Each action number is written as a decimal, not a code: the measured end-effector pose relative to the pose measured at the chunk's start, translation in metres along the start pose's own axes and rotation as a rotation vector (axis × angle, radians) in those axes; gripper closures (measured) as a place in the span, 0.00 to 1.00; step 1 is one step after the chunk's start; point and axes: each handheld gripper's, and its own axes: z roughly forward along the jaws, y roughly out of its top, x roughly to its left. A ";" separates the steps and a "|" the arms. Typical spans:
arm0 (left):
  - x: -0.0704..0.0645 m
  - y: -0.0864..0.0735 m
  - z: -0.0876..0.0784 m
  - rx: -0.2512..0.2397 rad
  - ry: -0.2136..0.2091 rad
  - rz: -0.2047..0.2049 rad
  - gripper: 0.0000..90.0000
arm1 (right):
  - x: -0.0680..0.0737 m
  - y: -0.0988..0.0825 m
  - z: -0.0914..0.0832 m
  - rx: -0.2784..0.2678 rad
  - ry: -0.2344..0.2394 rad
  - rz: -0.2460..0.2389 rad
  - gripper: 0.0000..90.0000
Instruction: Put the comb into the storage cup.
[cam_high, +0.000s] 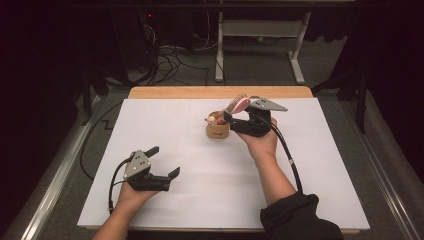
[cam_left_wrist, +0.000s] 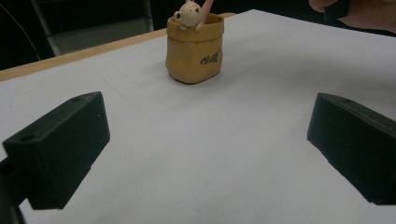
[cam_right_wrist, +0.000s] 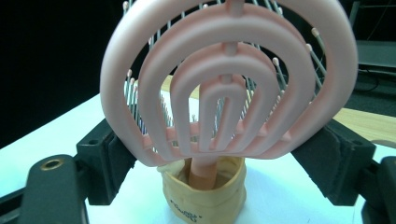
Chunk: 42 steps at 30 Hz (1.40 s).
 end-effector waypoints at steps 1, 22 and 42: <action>0.000 0.000 0.000 0.000 0.000 0.000 0.00 | 0.000 0.000 0.000 0.000 0.000 0.000 0.22; -0.001 0.000 0.000 0.001 0.002 0.011 0.00 | -0.004 -0.011 -0.012 0.018 -0.001 0.011 0.22; -0.001 0.000 0.000 0.005 0.002 0.010 0.00 | -0.006 -0.022 -0.022 0.038 -0.003 0.017 0.22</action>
